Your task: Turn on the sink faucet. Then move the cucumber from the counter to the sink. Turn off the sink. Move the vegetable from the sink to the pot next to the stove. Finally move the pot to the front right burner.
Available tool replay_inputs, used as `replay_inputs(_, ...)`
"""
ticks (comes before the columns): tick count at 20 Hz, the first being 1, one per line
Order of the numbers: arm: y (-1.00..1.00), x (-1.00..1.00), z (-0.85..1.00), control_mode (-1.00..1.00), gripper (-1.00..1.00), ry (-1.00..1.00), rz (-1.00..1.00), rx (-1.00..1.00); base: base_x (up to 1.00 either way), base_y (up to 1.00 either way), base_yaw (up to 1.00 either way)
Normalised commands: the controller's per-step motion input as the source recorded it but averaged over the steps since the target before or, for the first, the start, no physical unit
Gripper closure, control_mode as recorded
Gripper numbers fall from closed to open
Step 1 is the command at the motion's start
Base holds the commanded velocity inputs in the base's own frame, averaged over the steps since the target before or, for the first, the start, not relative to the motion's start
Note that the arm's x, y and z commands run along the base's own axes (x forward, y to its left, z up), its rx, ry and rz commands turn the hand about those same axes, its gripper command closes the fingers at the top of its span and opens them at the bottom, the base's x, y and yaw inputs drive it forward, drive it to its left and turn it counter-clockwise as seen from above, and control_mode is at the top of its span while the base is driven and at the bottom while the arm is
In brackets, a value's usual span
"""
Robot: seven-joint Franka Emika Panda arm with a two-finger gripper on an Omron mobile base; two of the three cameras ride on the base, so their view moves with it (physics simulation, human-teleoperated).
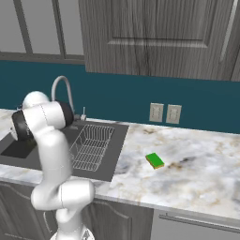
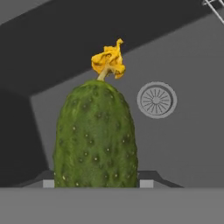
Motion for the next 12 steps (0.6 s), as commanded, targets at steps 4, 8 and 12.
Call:
replay_inputs(4, -0.19, -0.45, 0.85, -1.0, 1.0, -0.09, -0.01, 0.0, 0.0, 0.0, 0.0)
replay_inputs(8, -0.23, -0.43, 0.84, -1.0, 1.0, 0.0, 0.0, 0.0, 0.0, 0.0, 0.0)
replay_inputs(12, -0.27, -0.46, 0.8, -1.0, 1.0, 0.0, 0.0, 0.0, 0.0, 0.0, 0.0)
